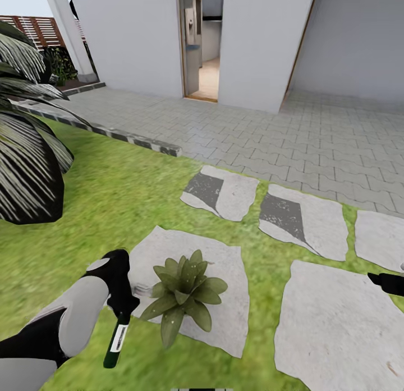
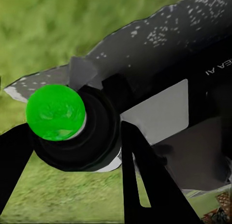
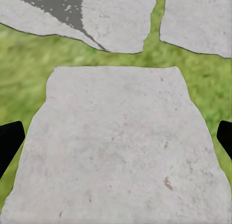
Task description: Pick up the pesticide atomizer in the garden and spray insectifuge to fully cover both potted plants in the garden.
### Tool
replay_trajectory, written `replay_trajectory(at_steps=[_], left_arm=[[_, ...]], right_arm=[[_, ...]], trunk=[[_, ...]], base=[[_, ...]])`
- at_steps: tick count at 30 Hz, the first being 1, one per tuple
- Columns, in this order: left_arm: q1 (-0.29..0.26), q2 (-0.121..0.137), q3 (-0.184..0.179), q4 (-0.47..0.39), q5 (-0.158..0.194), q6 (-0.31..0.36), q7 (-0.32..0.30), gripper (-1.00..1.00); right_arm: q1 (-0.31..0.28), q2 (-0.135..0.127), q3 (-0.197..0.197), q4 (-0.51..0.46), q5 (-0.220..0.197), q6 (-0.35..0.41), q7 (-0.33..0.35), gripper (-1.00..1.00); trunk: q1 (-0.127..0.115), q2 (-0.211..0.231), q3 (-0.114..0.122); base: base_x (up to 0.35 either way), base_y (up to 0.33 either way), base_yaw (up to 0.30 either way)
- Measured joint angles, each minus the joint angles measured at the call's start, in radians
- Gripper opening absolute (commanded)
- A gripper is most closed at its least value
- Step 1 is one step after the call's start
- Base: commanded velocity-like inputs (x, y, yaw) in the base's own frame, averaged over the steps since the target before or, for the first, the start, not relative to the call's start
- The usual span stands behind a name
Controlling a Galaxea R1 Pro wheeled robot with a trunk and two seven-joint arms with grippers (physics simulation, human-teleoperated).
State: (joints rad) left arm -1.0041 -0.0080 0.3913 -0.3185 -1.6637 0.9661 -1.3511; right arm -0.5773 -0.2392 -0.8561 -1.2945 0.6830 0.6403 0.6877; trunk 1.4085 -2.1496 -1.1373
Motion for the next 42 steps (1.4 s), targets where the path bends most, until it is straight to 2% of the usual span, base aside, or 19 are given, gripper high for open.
replay_trajectory(at_steps=[2, 5, 7, 14, 20, 25, 29, 32, 33, 35, 36, 38, 42], left_arm=[[0.005, 0.029, -0.003, -0.005, -0.001, 0.000, 0.000, -1.00], [0.006, 0.059, -0.001, -0.010, 0.001, 0.000, -0.001, -1.00], [0.006, 0.066, 0.001, -0.032, 0.003, 0.001, -0.001, -1.00], [0.006, 0.067, 0.000, -0.053, 0.004, 0.002, -0.001, -1.00], [0.007, 0.060, 0.000, -0.050, 0.005, 0.002, -0.001, -1.00], [0.007, 0.042, 0.001, -0.050, 0.004, 0.003, -0.002, -1.00], [0.014, 0.041, 0.002, -0.049, 0.005, 0.003, -0.001, -1.00], [0.075, 0.041, 0.005, -0.049, 0.008, 0.002, -0.001, -1.00], [0.080, 0.041, 0.005, -0.049, 0.008, 0.002, -0.002, -1.00], [0.088, 0.041, 0.008, -0.048, 0.008, 0.004, -0.003, -1.00], [0.089, 0.042, 0.008, -0.049, 0.007, 0.004, -0.004, -1.00], [0.090, 0.043, 0.008, -0.051, 0.007, 0.004, -0.005, -1.00], [0.091, 0.044, 0.007, -0.053, 0.007, 0.004, -0.005, -1.00]], right_arm=[[0.000, 0.000, 0.000, 0.000, 0.000, 0.000, 0.000, 1.00], [0.000, 0.000, 0.000, 0.000, 0.000, 0.000, 0.000, 1.00], [0.000, 0.000, 0.000, 0.000, 0.000, 0.000, 0.000, 1.00], [0.000, 0.000, 0.000, 0.000, 0.000, 0.000, 0.000, 1.00], [0.000, 0.000, 0.001, -0.001, 0.001, 0.000, 0.000, 1.00], [0.000, 0.000, -0.001, -0.001, 0.001, 0.000, 0.000, 1.00], [0.000, 0.003, 0.004, 0.000, 0.001, 0.000, 0.000, 1.00], [0.000, 0.015, 0.005, 0.010, -0.001, 0.000, 0.001, 1.00], [0.000, 0.032, 0.004, 0.036, -0.002, 0.001, 0.000, 1.00], [0.000, 0.094, 0.002, 0.126, -0.002, 0.001, -0.003, 1.00], [0.000, 0.110, 0.002, 0.150, -0.001, 0.001, -0.003, 1.00], [0.000, 0.119, 0.000, 0.168, 0.000, 0.000, -0.003, 1.00], [0.000, 0.123, -0.002, 0.178, 0.001, 0.005, -0.003, 1.00]], trunk=[[0.000, 0.000, 0.000], [0.000, 0.000, 0.000], [0.000, 0.000, 0.000], [0.000, 0.000, 0.000], [0.000, 0.000, 0.000], [0.000, 0.000, 0.000], [0.000, 0.000, 0.000], [0.000, 0.000, 0.000], [0.000, 0.000, 0.000], [0.000, 0.000, 0.000], [0.000, 0.000, 0.000], [0.000, 0.000, 0.000], [0.000, 0.000, 0.000]], base=[[0.000, 0.000, 0.000], [0.000, 0.000, 0.000], [0.000, 0.000, 0.000], [0.000, 0.000, 0.000], [0.000, 0.000, 0.000], [0.000, 0.000, 0.000], [0.000, 0.000, 0.000], [0.000, 0.000, 0.000], [0.000, 0.000, 0.000], [0.000, 0.000, 0.000], [0.000, 0.000, 0.000], [0.000, 0.000, 0.000], [0.000, 0.000, 0.000]])
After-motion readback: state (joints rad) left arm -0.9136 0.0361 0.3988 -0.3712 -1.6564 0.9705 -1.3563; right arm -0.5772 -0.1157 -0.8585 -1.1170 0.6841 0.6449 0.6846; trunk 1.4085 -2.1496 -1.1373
